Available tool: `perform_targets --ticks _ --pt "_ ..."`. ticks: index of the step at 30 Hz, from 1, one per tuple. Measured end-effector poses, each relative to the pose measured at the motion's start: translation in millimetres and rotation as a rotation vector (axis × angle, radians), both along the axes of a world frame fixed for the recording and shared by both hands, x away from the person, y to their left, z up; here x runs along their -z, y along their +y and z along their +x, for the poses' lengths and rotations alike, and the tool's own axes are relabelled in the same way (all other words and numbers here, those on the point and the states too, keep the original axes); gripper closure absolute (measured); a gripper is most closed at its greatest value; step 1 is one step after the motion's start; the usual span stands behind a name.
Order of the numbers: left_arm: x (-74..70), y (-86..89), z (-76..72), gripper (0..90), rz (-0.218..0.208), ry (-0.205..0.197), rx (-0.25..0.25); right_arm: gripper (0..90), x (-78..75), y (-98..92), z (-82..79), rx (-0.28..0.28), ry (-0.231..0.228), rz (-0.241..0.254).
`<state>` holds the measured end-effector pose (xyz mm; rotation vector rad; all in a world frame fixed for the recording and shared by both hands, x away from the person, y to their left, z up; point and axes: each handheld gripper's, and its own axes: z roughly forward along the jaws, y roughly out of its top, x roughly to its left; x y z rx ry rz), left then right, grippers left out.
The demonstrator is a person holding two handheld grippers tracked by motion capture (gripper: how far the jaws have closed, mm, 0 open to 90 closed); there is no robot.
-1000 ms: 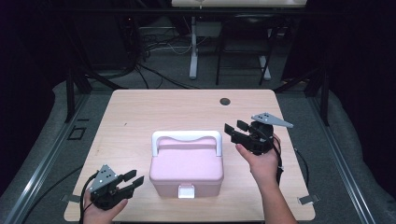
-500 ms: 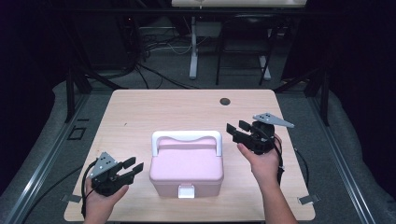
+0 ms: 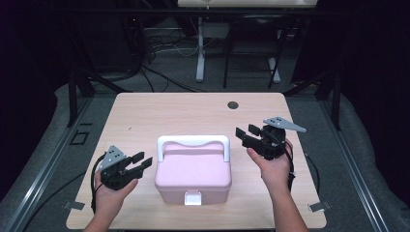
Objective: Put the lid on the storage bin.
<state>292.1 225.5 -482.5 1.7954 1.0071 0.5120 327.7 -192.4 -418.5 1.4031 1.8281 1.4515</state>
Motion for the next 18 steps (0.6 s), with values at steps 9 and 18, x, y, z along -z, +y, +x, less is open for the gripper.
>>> perform_targets --ticks 9,18 --pt "4.7 -1.3 7.9 59.4 -0.003 0.015 -0.01 46.6 -0.8 -2.2 -0.3 0.002 -0.003 0.007" --pt "10.8 7.0 5.5 57.8 -0.005 0.03 -0.023 46.6 2.8 2.3 2.3 -0.015 0.011 -0.002"
